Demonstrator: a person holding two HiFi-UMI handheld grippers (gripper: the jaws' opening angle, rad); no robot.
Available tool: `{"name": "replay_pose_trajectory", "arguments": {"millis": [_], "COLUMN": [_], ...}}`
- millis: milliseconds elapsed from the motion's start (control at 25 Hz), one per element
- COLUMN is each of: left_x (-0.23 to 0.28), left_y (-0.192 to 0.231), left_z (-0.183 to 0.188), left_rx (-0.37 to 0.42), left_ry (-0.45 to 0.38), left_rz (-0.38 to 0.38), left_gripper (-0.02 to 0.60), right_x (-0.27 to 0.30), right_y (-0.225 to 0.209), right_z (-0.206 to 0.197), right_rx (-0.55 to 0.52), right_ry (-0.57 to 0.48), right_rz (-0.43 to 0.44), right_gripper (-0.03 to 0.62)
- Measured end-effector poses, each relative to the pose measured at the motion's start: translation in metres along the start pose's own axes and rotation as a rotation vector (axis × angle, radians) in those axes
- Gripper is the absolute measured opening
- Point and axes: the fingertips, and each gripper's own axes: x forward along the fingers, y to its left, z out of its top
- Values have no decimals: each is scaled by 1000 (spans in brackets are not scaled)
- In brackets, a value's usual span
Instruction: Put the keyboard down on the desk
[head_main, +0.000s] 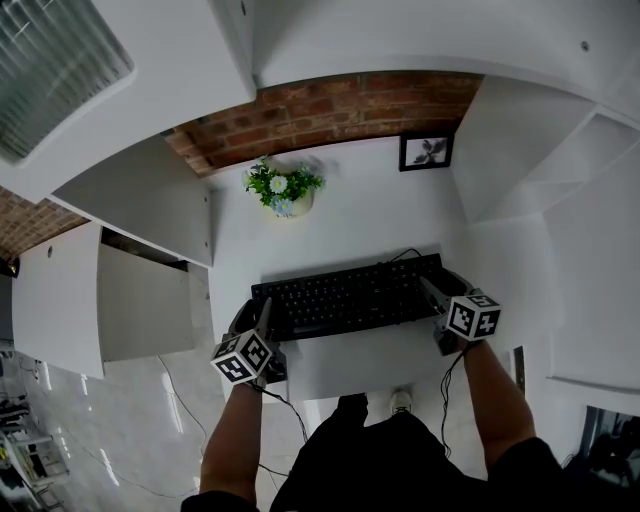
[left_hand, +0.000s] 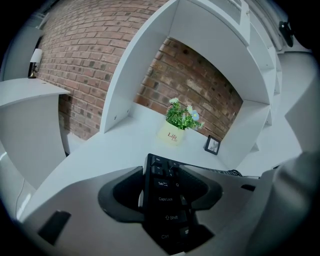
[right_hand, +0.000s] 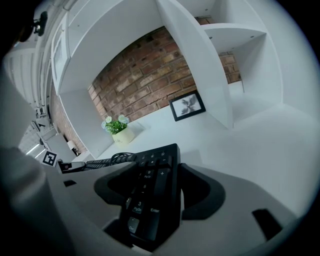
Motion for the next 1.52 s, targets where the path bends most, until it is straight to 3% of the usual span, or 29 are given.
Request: {"name": "replay_pose_trajectory", "arguments": {"millis": [320, 920, 1160, 1520], "left_x": [5, 7, 2, -30], "left_y": [3, 2, -2, -25], "left_z": [-11, -13, -10, 7], "left_rx": [-2, 66, 184, 254], "left_ry": [19, 37, 35, -46], "left_rz": [1, 9, 31, 37], "left_gripper": [238, 238, 238, 238], "right_x": [8, 11, 8, -21], "right_y": [-8, -10, -8, -2], "right_z": [-11, -12, -11, 4], "right_rx": [-14, -98, -136, -242], "right_ry": [50, 75, 67, -4], "right_rz": [-36, -87, -114, -132], "right_gripper": [279, 279, 279, 276]}}
